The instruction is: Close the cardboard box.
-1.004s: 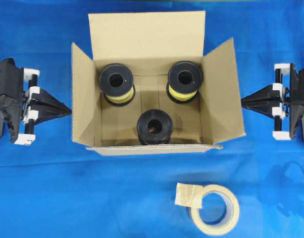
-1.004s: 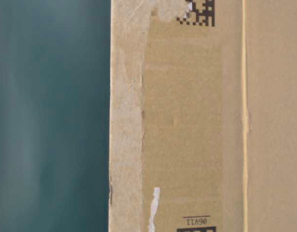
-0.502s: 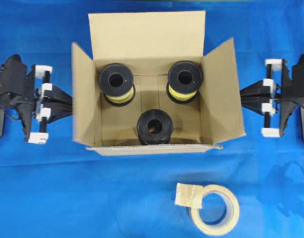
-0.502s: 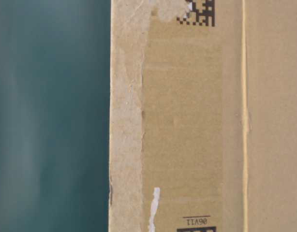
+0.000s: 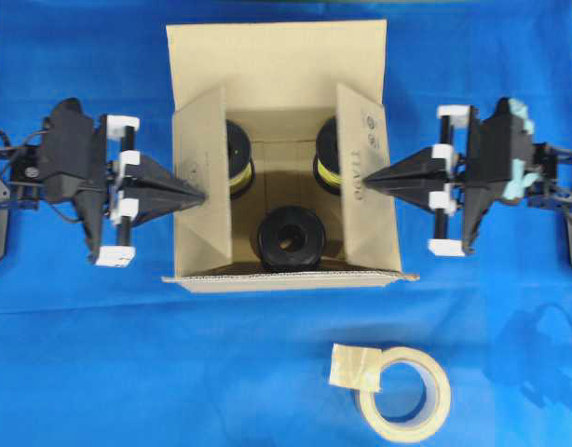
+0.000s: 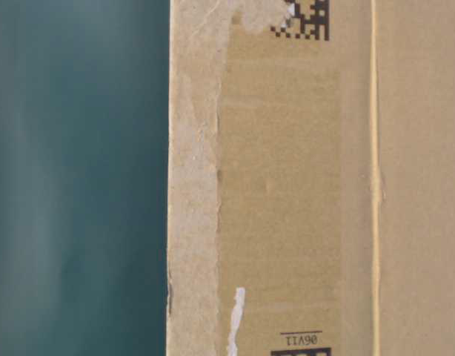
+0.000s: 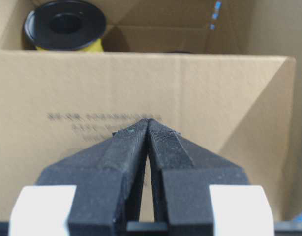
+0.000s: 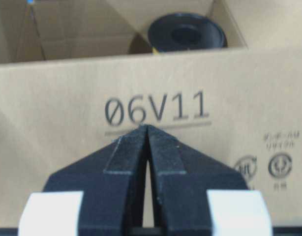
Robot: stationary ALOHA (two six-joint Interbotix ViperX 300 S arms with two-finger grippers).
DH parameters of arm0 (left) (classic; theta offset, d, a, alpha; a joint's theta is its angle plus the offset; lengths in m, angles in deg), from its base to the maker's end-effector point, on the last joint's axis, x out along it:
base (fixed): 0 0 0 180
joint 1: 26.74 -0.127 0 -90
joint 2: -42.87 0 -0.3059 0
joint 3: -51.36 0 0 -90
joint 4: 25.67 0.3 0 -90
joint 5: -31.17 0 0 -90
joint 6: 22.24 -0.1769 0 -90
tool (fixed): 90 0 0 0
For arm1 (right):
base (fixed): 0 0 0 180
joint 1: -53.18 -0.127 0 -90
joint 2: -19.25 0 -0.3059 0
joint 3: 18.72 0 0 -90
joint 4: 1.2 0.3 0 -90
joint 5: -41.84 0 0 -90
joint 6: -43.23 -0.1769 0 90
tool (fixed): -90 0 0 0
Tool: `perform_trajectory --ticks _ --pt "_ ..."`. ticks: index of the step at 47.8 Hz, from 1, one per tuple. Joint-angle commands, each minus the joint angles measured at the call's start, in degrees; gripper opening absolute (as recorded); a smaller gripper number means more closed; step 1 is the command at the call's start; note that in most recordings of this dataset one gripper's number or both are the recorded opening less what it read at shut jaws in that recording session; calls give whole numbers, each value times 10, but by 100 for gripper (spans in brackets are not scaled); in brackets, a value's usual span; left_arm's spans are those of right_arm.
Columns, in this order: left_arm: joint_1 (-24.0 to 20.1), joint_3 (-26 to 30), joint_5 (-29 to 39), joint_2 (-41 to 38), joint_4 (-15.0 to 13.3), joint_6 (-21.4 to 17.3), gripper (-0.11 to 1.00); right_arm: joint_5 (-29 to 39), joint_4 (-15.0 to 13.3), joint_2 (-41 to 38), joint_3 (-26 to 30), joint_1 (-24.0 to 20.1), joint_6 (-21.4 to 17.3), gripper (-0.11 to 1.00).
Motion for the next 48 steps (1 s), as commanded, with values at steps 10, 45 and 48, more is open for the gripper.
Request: perform_trajectory --ticks 10,45,48 --pt "-17 50 -4 -33 -2 -1 0 -23 -1 -45 54 -2 2 0" --pt "-20 82 -6 -131 -2 4 0 -29 9 -121 75 -4 -4 0" --pt "-25 90 -7 -134 -1 3 0 -32 9 -121 76 -4 -4 0"
